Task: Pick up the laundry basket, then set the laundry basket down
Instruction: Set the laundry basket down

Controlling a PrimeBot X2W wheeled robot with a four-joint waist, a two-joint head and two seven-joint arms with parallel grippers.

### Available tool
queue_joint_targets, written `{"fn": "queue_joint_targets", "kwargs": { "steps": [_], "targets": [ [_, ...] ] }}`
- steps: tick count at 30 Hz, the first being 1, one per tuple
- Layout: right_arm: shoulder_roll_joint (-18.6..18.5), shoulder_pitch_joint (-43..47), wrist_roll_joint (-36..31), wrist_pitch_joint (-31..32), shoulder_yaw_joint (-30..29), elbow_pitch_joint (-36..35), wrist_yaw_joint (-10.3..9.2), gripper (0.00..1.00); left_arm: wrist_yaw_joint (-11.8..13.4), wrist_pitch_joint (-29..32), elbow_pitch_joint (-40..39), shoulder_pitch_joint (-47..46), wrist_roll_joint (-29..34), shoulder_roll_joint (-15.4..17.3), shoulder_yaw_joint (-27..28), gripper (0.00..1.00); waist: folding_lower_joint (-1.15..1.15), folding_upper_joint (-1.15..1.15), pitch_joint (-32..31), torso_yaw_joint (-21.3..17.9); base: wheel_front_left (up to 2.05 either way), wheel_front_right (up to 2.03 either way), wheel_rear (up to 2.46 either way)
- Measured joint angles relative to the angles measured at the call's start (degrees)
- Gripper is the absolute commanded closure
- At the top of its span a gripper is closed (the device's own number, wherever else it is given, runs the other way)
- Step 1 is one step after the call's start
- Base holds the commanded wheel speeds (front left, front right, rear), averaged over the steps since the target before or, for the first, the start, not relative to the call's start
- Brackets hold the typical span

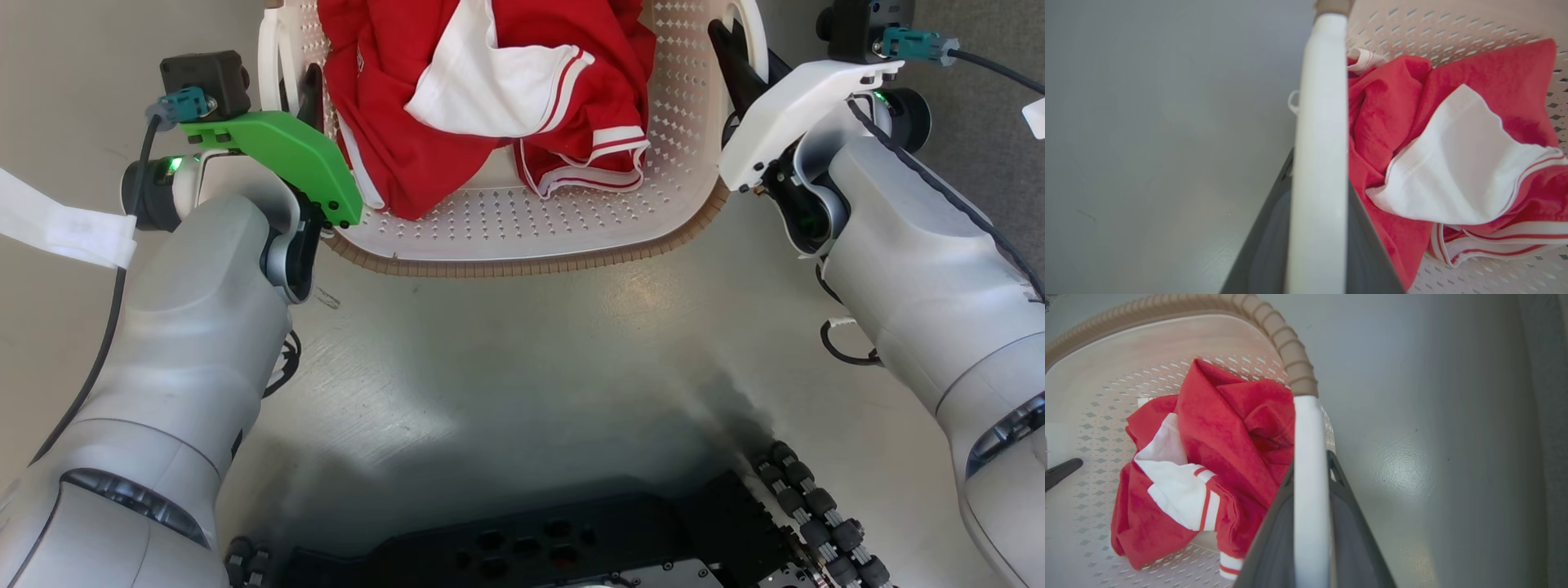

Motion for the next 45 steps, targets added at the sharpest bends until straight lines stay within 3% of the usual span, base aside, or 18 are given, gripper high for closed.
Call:
{"fn": "queue_joint_targets", "kwargs": {
  "steps": [9, 11, 12, 13, 31, 45],
  "targets": [
    [0.3, -0.2, -0.4, 0.0, -0.4, 0.5, 0.01, 1.00, -0.6, 0.0, 0.3, -0.1, 0.1, 0.0, 0.3, 1.00, 0.00, 0.00, 0.5, 0.0, 0.00, 0.00, 0.00],
    [0.3, -0.5, -0.9, 0.0, -0.8, 0.5, 0.05, 0.58, -0.6, 0.0, 0.3, -0.1, 0.3, 0.0, 0.5, 0.58, 0.00, 0.00, 0.6, 0.0, 0.00, 0.00, 0.00],
    [0.3, -0.7, -0.9, 0.0, -0.9, 0.5, 0.14, 0.06, -0.6, 0.0, 0.3, -0.1, 0.5, 0.0, 0.5, 0.16, 0.00, 0.00, 0.6, 0.0, 0.00, 0.00, 0.00],
    [0.3, -1.1, -1.0, 0.0, -1.1, 0.4, 0.33, 0.00, -0.6, 0.0, 0.3, -0.1, 0.6, 0.0, 0.5, 0.00, 0.00, 0.00, 0.6, 0.0, 0.00, 0.00, 0.00],
    [1.2, -1.0, -1.9, -0.1, -3.8, 1.5, 0.60, 0.00, -1.6, -0.2, 1.7, -0.9, 2.2, -0.6, 1.7, 0.00, 0.00, 0.00, -1.2, -0.3, 0.00, 0.00, 0.00],
    [1.2, 2.7, -3.4, -0.3, -8.0, 1.1, 0.60, 0.00, -3.0, -0.2, 0.3, 3.6, 5.6, 0.6, 2.7, 0.00, 0.00, 0.00, -8.5, -0.6, 0.00, 0.00, 0.00]
  ]
}}
